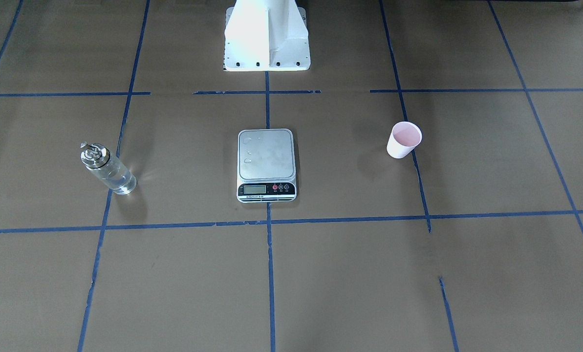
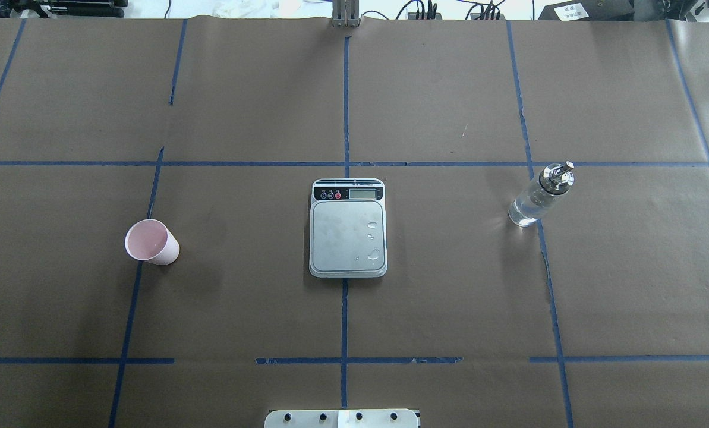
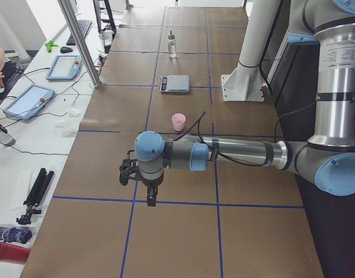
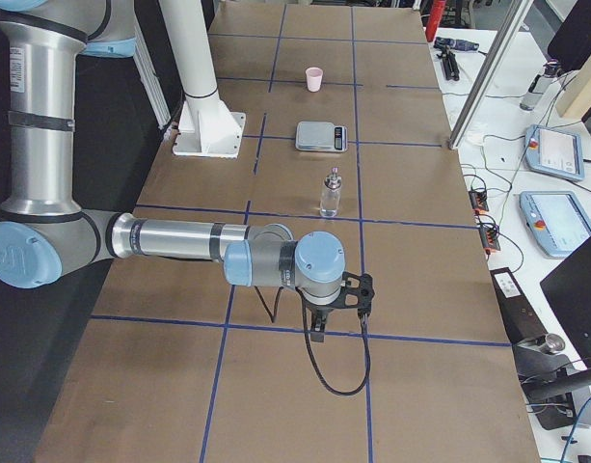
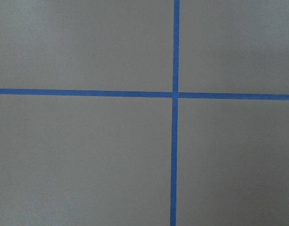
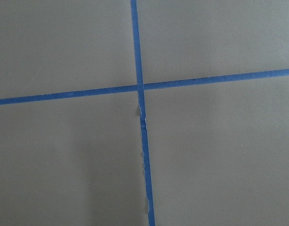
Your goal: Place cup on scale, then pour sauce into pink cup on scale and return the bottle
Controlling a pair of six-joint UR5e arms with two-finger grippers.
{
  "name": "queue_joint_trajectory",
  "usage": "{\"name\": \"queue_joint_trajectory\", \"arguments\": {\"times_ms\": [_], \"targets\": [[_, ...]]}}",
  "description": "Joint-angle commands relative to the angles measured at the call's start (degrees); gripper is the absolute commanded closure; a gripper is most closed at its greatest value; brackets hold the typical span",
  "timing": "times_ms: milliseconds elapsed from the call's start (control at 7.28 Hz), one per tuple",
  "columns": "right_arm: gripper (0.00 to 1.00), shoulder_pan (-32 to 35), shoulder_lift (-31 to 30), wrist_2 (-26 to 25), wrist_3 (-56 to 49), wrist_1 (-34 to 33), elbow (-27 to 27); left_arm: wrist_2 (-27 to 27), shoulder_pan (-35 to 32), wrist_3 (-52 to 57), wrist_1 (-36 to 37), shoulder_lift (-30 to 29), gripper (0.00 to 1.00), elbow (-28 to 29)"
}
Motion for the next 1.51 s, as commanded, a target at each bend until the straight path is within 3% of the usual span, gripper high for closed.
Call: {"name": "queue_joint_trajectory", "arguments": {"times_ms": [0,137,550,687,824,1099,1374], "targets": [[0.0,0.0,0.0,0.05,-0.22,0.09,0.37,0.0,0.0,-0.06,0.0,0.17,0.0,-1.29],[0.0,0.0,0.0,0.05,-0.05,0.09,0.38,0.09,0.0,-0.41,0.35,0.09,0.0,-3.83],[0.0,0.0,0.09,0.13,0.04,0.09,0.81,0.0,0.79,-1.29,1.85,-0.26,0.0,-18.39],[0.0,0.0,0.09,0.14,0.13,0.09,0.99,-0.09,1.84,-1.03,-0.07,-0.35,0.0,-20.36],[0.0,0.0,0.17,0.22,0.13,0.09,1.25,-1.39,4.2,-2.94,-2.61,-0.26,0.0,-20.21],[0.0,0.0,0.35,0.4,0.13,0.09,1.78,-11.38,6.4,-8.9,-3.25,-1.05,0.0,-18.29],[0.0,0.0,0.35,0.75,0.13,0.09,2.74,-7.24,15.53,-28.17,-9.37,-2.2,0.0,-20.45]]}}
